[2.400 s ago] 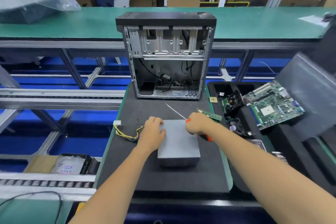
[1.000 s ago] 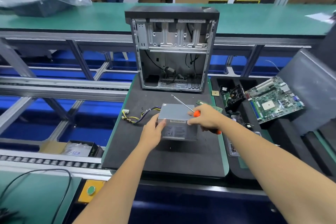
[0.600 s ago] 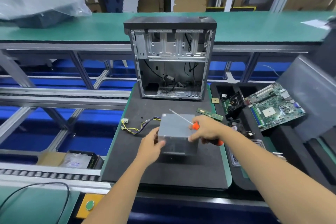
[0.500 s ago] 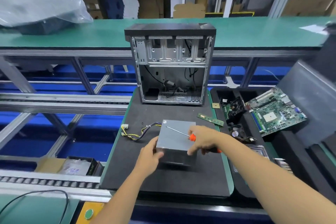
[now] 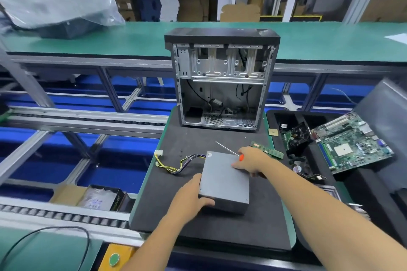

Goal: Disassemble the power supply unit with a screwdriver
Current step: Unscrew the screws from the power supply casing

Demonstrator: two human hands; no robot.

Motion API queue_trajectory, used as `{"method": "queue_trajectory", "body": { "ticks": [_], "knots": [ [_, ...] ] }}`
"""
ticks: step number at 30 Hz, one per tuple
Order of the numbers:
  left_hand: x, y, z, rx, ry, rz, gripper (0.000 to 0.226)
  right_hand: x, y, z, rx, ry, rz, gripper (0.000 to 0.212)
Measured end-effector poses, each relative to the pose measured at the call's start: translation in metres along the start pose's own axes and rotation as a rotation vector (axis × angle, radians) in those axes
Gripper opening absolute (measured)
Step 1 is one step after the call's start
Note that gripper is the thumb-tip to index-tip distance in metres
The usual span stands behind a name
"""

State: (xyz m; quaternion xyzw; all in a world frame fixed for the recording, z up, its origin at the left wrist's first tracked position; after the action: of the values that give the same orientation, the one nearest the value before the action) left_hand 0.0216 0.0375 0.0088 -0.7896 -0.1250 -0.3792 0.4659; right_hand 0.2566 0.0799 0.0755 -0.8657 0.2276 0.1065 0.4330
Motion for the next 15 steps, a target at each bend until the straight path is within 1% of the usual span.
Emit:
{"method": "queue_trajectory", "body": {
  "ticks": [1,3,7,9,11,13,15],
  "knots": [
    [0.000,-0.002,0.001,-0.008,-0.002,0.029,0.054,-0.001,0.001,0.002,-0.013,0.002,0.005,0.041],
    [-0.001,-0.009,0.004,0.010,0.004,0.097,0.048,-0.002,0.000,0.002,-0.006,0.004,0.008,0.036],
    [-0.002,-0.023,0.013,0.134,-0.024,0.143,0.038,0.001,-0.002,-0.006,-0.028,0.031,0.019,0.039],
    [-0.001,-0.026,0.019,0.168,-0.047,0.123,0.036,0.008,-0.005,-0.011,-0.067,0.061,0.034,0.038],
    [0.001,-0.024,0.026,0.162,-0.055,0.072,0.034,0.017,-0.008,-0.016,-0.116,0.080,0.075,0.034],
    [0.003,-0.022,0.030,0.154,-0.048,0.008,0.032,0.027,-0.010,-0.019,-0.174,0.084,0.128,0.031],
    [0.002,-0.019,0.034,0.163,-0.063,-0.087,0.030,0.036,-0.010,-0.020,-0.219,0.079,0.174,0.032]
  ]
}}
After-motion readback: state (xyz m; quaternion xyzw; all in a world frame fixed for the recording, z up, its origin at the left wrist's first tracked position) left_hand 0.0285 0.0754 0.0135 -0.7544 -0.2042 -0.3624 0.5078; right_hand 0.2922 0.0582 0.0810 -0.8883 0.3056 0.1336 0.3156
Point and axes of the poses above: each hand's wrist, its own z-axis towards the middle knuckle, its own y-axis out of the palm, x = y × z, the point moved 1 cm from there along z, towards the middle knuckle, and after that the axes turned 10 degrees about -x, right-handed, at the moved point
